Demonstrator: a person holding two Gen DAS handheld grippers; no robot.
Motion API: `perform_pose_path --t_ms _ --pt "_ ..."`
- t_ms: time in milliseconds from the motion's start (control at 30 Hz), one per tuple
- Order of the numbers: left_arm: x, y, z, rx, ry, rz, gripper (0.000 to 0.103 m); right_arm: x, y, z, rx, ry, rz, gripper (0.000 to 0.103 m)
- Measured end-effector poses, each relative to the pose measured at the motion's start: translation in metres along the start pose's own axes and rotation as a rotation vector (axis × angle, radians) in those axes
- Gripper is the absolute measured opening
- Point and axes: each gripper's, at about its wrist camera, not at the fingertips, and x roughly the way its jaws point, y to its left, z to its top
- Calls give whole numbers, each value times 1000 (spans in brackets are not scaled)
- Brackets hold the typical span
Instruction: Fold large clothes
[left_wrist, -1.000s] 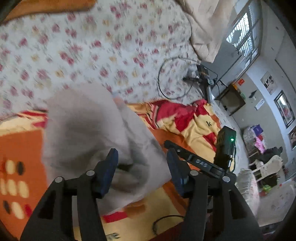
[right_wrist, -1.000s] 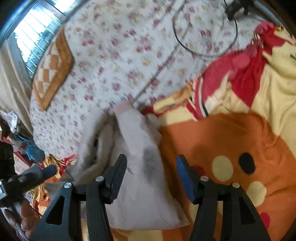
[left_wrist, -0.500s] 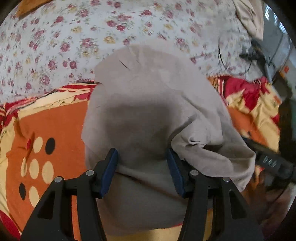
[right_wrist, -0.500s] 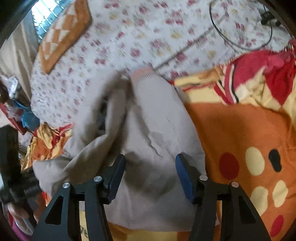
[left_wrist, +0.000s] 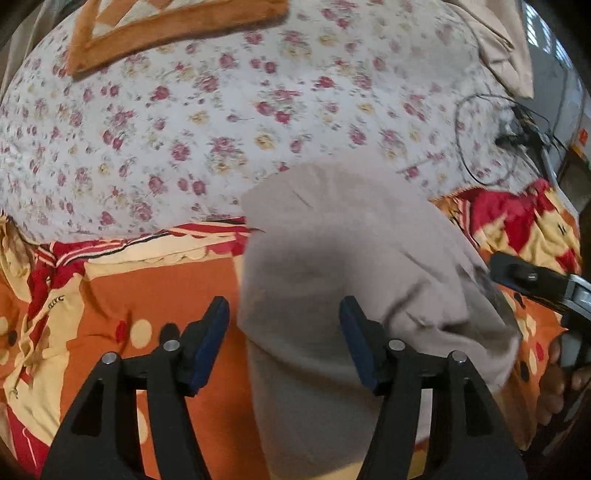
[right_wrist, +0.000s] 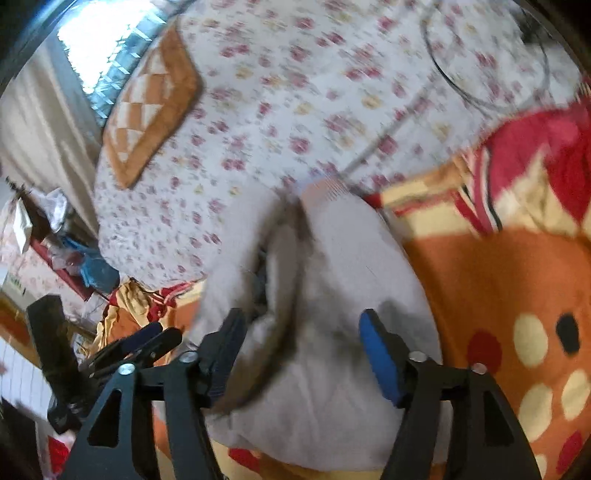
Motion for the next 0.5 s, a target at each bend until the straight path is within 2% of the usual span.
perform_pose_path --t_ms 33,100,200,267,400,500 --pt "4 3 1 -4 3 -8 61 0 5 3 -13 -13 9 79" --pt "14 7 3 -7 23 7 61 5 13 11 -35 -26 33 83" --pt "30 13 -1 -37 77 4 61 32 21 24 -67 34 39 83" --pt "42 20 -3 -85 117 -27 61 50 24 29 -74 81 63 83" --pt "49 27 -2 -168 136 -72 61 77 31 28 -99 145 78 83" --pt "51 30 1 -192 145 -81 62 88 39 27 -124 160 77 83"
